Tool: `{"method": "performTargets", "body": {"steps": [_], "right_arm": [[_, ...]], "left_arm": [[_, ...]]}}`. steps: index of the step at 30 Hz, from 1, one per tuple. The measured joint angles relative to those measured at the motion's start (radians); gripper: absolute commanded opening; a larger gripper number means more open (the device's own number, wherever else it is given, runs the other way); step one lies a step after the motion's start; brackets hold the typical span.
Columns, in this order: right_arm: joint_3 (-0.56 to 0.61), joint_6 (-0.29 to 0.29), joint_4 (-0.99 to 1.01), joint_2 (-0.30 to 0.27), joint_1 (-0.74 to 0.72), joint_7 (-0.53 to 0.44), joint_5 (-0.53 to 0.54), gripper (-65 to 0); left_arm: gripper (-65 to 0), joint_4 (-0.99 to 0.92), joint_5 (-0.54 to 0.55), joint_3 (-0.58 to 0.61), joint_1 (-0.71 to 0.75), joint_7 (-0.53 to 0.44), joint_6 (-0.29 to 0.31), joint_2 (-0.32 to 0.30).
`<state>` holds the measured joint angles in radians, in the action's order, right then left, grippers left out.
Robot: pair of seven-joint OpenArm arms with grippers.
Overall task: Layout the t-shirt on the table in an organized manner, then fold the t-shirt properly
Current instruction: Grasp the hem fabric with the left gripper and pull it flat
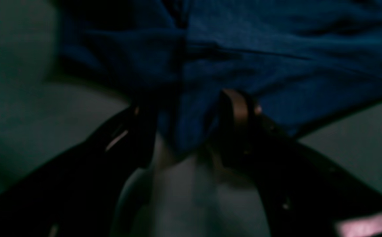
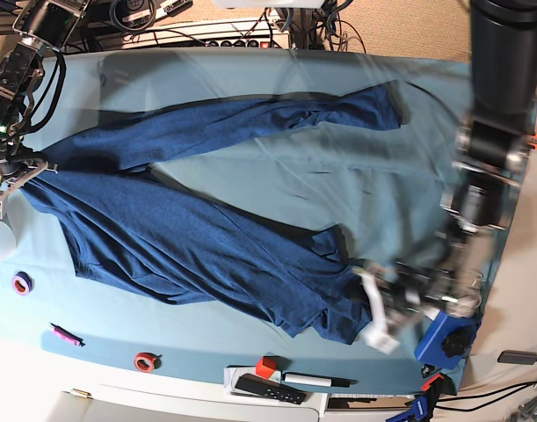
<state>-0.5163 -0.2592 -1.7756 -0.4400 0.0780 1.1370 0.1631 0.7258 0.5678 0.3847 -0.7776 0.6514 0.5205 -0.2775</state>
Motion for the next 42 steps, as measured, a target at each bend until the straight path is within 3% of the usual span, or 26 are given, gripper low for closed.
{"method": "performTargets", "body": {"steps": [5,7,11,15,17,22,25,28,33,42], "right_arm": [[0.0,0.0,0.0,0.0,0.0,0.001,0.0,-65.0],[0.0,0.0,0.0,0.0,0.0,0.0,0.0,-65.0],[0.0,0.0,0.0,0.0,0.003,0.0,0.0,-65.0],[0.0,-0.001,0.0,0.0,0.005,0.002,0.0,-65.0],[0.0,-0.001,0.0,0.0,0.005,0.003,0.0,-65.0],[0.0,-0.006,0.0,0.0,0.005,0.004,0.0,-65.0],[0.0,-0.017,0.0,0.0,0.005,0.012,0.0,-65.0],[0.0,-0.019,0.0,0.0,0.005,0.011,0.0,-65.0],[0.0,-0.019,0.0,0.0,0.005,0.011,0.0,-65.0],[0.0,-0.019,0.0,0.0,0.005,0.011,0.0,-65.0]], "left_arm": [[-34.3,0.001,-0.148,0.0,-0.003,-0.074,-0.019,0.098],[-34.3,0.001,-0.226,0.0,-0.023,-0.075,0.027,0.109],[-34.5,0.0,-0.244,0.015,-0.067,-0.069,0.054,0.114],[-34.5,0.001,-0.367,0.093,-0.119,-0.093,0.148,0.106],[-34.5,0.001,-0.481,0.192,-0.146,-0.18,0.185,0.088],[-34.5,0.004,-0.825,0.519,-0.184,-0.476,0.182,0.07],[-34.5,0.007,-0.949,0.682,-0.166,-0.556,0.07,0.087],[-34.5,0.007,-1.011,0.8,-0.162,-0.574,0.0,0.097],[-34.7,0.007,-1.024,0.846,-0.168,-0.57,-0.02,0.097],[-65.0,0.007,-1.024,0.85,-0.167,-0.556,-0.019,0.097]]}}
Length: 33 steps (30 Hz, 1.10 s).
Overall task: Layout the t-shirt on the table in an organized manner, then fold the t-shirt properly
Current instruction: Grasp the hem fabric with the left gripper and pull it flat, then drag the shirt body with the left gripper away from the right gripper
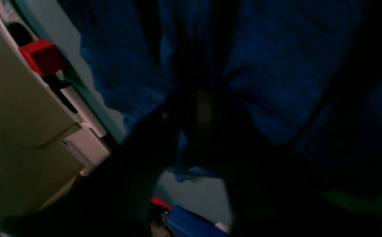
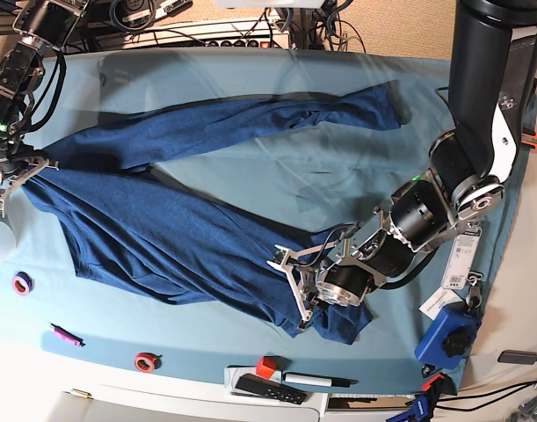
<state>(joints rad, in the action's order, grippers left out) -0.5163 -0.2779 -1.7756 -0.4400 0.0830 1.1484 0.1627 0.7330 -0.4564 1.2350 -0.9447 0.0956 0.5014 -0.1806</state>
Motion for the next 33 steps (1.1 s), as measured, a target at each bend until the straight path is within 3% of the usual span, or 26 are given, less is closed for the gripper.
{"method": "performTargets", "body": {"steps": [4,6,11,20,26,33], "right_arm": [[0.0,0.0,0.0,0.0,0.0,0.0,0.0,-65.0],[0.0,0.0,0.0,0.0,0.0,0.0,0.0,-65.0],[0.0,0.0,0.0,0.0,0.0,-0.001,0.002,-65.0],[0.0,0.0,0.0,0.001,0.0,-0.001,0.023,-65.0],[0.0,-0.014,0.0,0.0,0.0,0.006,0.125,-65.0],[0.0,-0.055,0.0,0.003,0.055,0.03,0.187,-65.0]], "left_arm": [[-65.0,0.0,0.043,0.0,-0.002,0.0,-0.001,0.0],[-65.0,0.0,0.069,0.0,-0.006,0.011,-0.03,-0.003],[-65.0,0.055,0.198,0.0,-0.051,0.124,-0.082,-0.039],[-65.0,0.315,0.379,-0.01,-0.045,0.329,-0.067,-0.252],[-65.0,0.502,0.45,-0.011,0.0,0.455,-0.075,-0.4],[-65.0,0.735,0.433,-0.01,0.14,0.56,-0.159,-0.541]]}}
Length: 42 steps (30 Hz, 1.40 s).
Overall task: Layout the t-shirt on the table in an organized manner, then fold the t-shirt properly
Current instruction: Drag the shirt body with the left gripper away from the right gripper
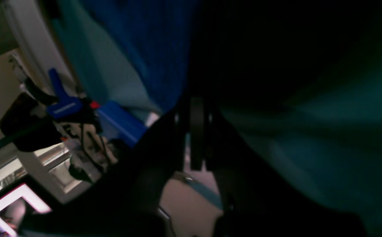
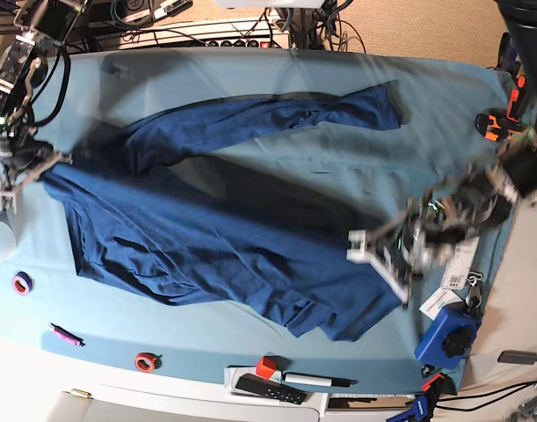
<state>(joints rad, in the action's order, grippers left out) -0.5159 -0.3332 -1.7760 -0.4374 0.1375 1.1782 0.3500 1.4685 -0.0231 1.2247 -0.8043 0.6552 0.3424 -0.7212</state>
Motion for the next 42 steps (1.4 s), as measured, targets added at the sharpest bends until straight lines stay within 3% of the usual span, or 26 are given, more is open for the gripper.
{"method": "performTargets", "body": {"steps": [6,18,23,27,31,35,39,42], "right_arm": [[0.0,0.0,0.0,0.0,0.079,-0.012,0.024,-65.0],[0.0,-0.019,0.0,-0.003,0.139,-0.008,-0.004,-65.0],[0.0,-0.019,0.0,-0.002,0.14,0.011,-0.056,-65.0],[0.0,-0.019,-0.001,-0.002,0.157,0.016,-0.061,-65.0],[0.0,-0.019,-0.001,-0.003,0.169,0.018,-0.063,-65.0],[0.0,-0.019,-0.001,-0.003,0.171,0.018,-0.076,-65.0],[0.0,-0.019,-0.001,-0.003,0.171,0.019,-0.078,-65.0],[0.0,-0.019,-0.001,-0.003,0.17,0.018,-0.079,-65.0]], "left_arm": [[-65.0,0.128,-0.059,-0.024,0.127,0.04,-0.043,-0.06],[-65.0,0.34,-0.01,-0.352,0.443,0.095,-0.043,-0.136],[-65.0,0.383,-0.005,-0.418,0.555,0.104,-0.043,-0.138],[-65.0,0.386,-0.01,-0.421,0.626,0.104,-0.109,-0.135],[-41.1,0.386,-0.071,-0.421,0.643,0.145,-0.201,-0.127],[-39.6,0.386,-0.107,-0.421,0.621,0.167,-0.207,-0.141],[-39.7,0.386,-0.107,-0.421,0.579,0.144,-0.173,-0.183],[-42.2,0.385,-0.125,-0.421,0.541,0.04,-0.163,-0.217]]}}
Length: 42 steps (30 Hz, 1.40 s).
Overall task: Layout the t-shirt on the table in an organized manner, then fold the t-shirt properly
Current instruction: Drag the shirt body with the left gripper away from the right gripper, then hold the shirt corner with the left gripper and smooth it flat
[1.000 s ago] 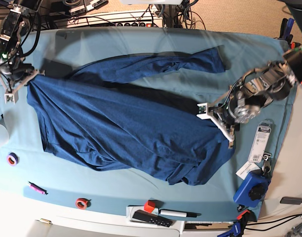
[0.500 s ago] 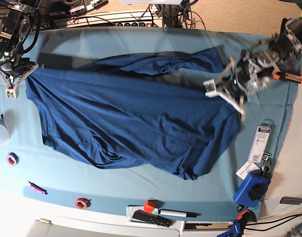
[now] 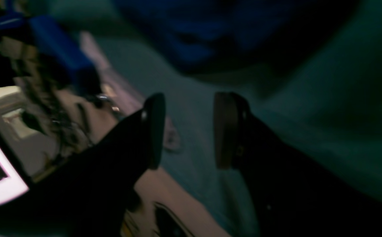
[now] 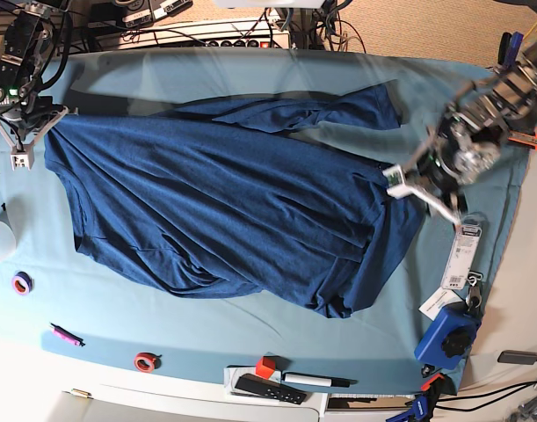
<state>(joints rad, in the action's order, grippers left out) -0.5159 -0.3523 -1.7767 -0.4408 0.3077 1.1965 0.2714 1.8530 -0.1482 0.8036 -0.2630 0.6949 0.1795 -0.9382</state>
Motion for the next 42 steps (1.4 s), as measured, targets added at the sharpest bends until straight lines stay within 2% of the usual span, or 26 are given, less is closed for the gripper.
{"method": "performTargets", "body": {"steps": [4,6,9,14,17,19,26,29,31,34,42], "right_arm": [[0.0,0.0,0.0,0.0,0.0,0.0,-0.001,-65.0],[0.0,0.0,0.0,0.001,0.0,0.0,-0.001,-65.0],[0.0,0.0,0.0,0.0,0.0,0.0,-0.001,-65.0],[0.0,0.001,0.0,0.001,0.0,0.0,-0.001,-65.0],[0.0,0.0,0.0,0.001,0.0,0.0,-0.001,-65.0],[0.0,0.001,0.0,0.001,0.0,0.0,-0.001,-65.0],[0.0,0.0,0.0,0.001,0.0,0.0,-0.001,-65.0],[0.0,0.0,0.0,0.001,0.0,0.0,-0.001,-65.0],[0.0,0.001,0.0,0.0,0.0,-0.001,-0.001,-65.0],[0.0,0.001,0.0,0.001,0.0,-0.001,-0.001,-65.0],[0.0,0.001,0.0,0.0,0.0,-0.004,-0.001,-65.0]], "left_arm": [[-45.5,-0.001,-0.01,0.0,-0.049,-0.132,0.099,0.004],[-45.5,-0.007,-0.008,0.0,-0.06,-0.159,0.148,0.013],[-45.5,-0.039,-0.013,0.0,-0.07,-0.159,0.198,0.026],[-45.4,-0.071,-0.004,0.0,-0.067,-0.158,0.36,0.024],[-42.2,-0.081,0.0,0.0,-0.068,-0.166,0.41,0.021],[-39.8,-0.084,-0.001,0.0,-0.064,-0.176,0.41,0.021],[-39.8,-0.084,-0.001,0.0,-0.064,-0.202,0.395,0.023],[-39.8,-0.084,-0.043,0.0,-0.06,-0.281,0.394,0.024],[-39.8,-0.084,-0.069,0.0,-0.049,-0.305,0.359,0.024],[-39.8,-0.084,-0.073,0.0,-0.042,-0.304,0.356,0.029],[-41.1,-0.092,-0.083,0.0,-0.024,-0.304,0.352,0.099]]}}
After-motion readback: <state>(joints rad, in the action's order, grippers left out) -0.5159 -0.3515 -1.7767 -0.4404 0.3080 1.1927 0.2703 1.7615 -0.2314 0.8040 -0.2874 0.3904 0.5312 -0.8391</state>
